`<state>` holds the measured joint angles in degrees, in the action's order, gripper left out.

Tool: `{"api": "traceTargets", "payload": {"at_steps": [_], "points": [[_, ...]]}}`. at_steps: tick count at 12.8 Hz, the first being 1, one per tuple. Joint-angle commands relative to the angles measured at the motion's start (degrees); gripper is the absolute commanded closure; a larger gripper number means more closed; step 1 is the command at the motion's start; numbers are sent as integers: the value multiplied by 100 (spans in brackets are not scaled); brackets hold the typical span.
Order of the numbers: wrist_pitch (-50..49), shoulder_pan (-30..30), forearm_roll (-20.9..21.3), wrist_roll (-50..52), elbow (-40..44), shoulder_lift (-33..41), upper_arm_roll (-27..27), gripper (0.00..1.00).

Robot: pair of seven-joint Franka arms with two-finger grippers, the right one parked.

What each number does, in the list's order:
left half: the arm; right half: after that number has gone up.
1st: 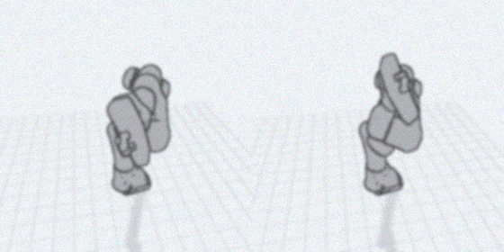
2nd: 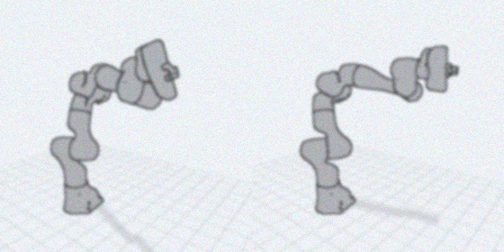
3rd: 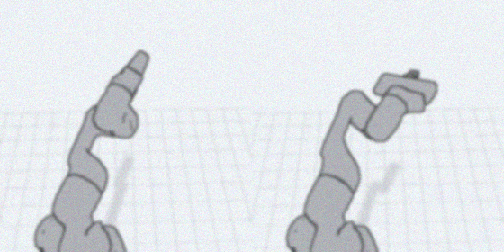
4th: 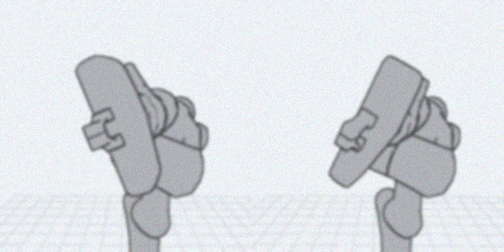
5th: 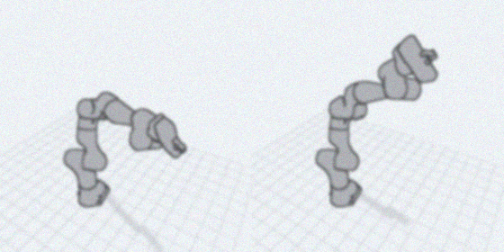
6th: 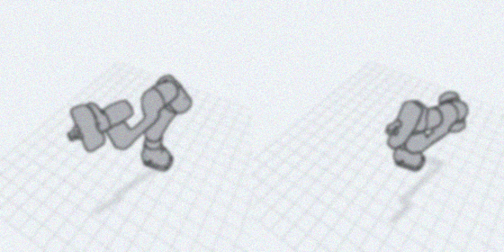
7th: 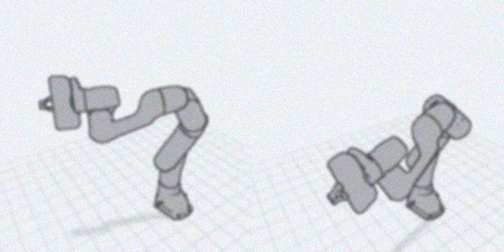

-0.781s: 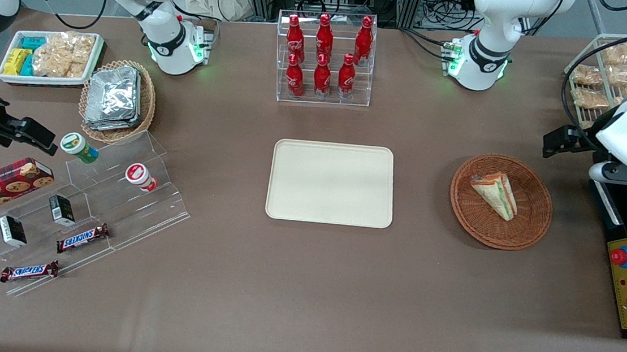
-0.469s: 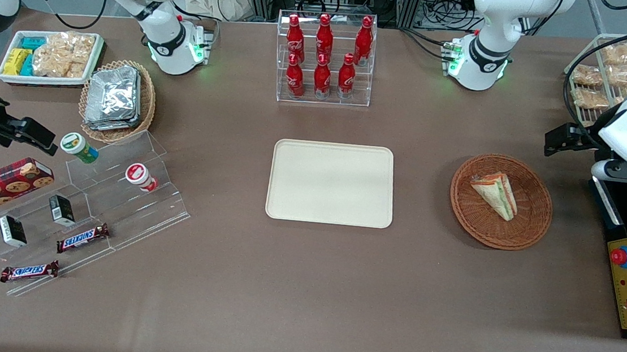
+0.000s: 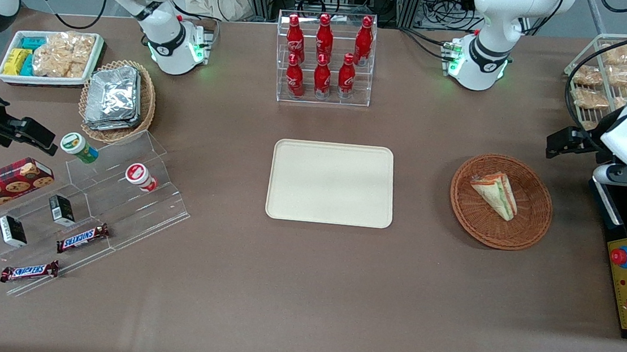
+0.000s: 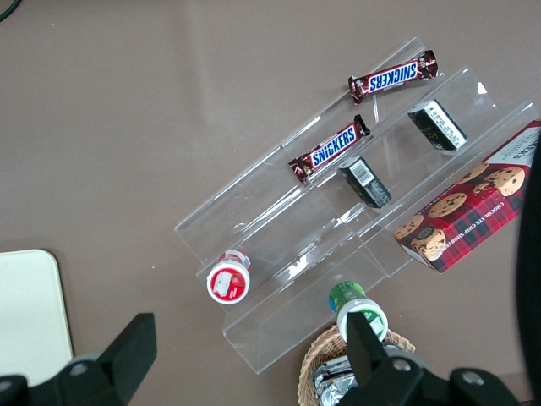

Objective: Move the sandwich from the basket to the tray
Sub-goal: 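Move the left gripper over the sandwich in the wicker basket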

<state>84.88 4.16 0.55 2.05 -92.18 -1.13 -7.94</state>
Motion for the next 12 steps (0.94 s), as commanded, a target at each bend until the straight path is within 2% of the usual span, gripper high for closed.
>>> {"api": "traceTargets", "payload": {"at_steps": [1, 6, 10, 12], "points": [[570, 155, 24, -73, -675, 164, 38, 0], [2205, 401, 33, 5, -2468, 622, 38, 0], [3234, 523, 33, 339, -3462, 693, 38, 0], [3543, 577, 15, 366, -3701, 667, 38, 0]]}}
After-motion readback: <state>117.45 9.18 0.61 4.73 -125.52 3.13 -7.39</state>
